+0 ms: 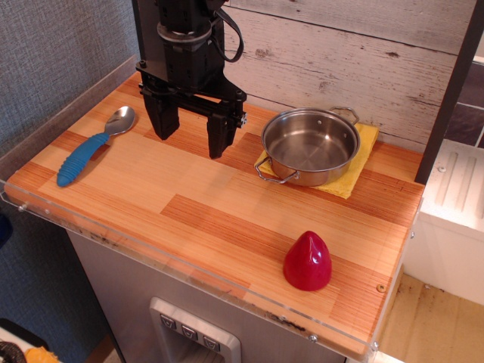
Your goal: Put the food on the opposite corner of the table.
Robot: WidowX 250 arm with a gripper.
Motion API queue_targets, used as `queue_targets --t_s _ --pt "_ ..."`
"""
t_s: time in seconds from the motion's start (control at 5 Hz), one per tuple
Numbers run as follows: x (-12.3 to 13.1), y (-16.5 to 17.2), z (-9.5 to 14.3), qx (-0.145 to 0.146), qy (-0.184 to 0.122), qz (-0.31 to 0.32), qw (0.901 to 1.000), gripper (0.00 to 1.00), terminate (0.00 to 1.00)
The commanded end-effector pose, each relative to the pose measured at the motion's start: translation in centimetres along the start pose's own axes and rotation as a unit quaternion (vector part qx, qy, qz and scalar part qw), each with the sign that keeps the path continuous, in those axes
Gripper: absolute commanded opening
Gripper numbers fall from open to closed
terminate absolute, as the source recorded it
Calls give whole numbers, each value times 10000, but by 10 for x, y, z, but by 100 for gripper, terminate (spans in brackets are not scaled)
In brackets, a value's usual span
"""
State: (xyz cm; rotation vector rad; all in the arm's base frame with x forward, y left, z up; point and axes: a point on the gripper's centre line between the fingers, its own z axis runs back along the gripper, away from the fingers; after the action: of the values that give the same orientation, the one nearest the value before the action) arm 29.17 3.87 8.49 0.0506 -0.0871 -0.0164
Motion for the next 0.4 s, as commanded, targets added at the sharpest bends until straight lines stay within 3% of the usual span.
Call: queue_targets --t_s 0.0,0.2 --pt "0 0 0 0 0 0 10000 100 0" --pt "-2 -30 3 -124 -103 -318 9994 100 0"
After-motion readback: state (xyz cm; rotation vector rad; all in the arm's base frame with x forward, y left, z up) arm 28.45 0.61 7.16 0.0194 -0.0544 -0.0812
